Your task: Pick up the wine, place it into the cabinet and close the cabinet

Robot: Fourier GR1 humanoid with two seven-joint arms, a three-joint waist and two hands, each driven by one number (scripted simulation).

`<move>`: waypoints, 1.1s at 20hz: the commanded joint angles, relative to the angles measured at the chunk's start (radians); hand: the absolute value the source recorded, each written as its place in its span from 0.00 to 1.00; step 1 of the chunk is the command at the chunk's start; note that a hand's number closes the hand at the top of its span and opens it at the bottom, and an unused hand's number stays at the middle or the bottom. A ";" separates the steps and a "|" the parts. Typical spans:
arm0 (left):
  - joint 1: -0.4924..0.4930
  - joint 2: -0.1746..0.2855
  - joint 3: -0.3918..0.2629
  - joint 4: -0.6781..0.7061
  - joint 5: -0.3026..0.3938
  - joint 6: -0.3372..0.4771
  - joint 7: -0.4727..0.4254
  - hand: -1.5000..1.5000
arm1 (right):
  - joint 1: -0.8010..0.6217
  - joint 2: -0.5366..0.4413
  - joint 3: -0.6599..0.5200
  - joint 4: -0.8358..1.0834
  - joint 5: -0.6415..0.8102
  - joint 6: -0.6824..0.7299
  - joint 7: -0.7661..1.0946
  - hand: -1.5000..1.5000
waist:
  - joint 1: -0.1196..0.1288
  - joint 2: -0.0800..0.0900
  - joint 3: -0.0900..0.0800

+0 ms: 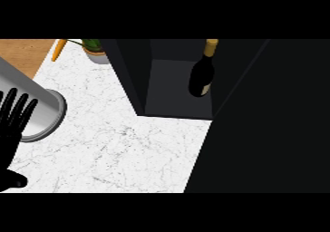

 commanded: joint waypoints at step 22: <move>-0.055 -0.013 0.076 0.070 -0.022 -0.026 0.043 0.00 | -1.055 0.528 -0.139 0.916 -0.305 -0.259 0.177 1.00 | -0.039 -0.004 0.008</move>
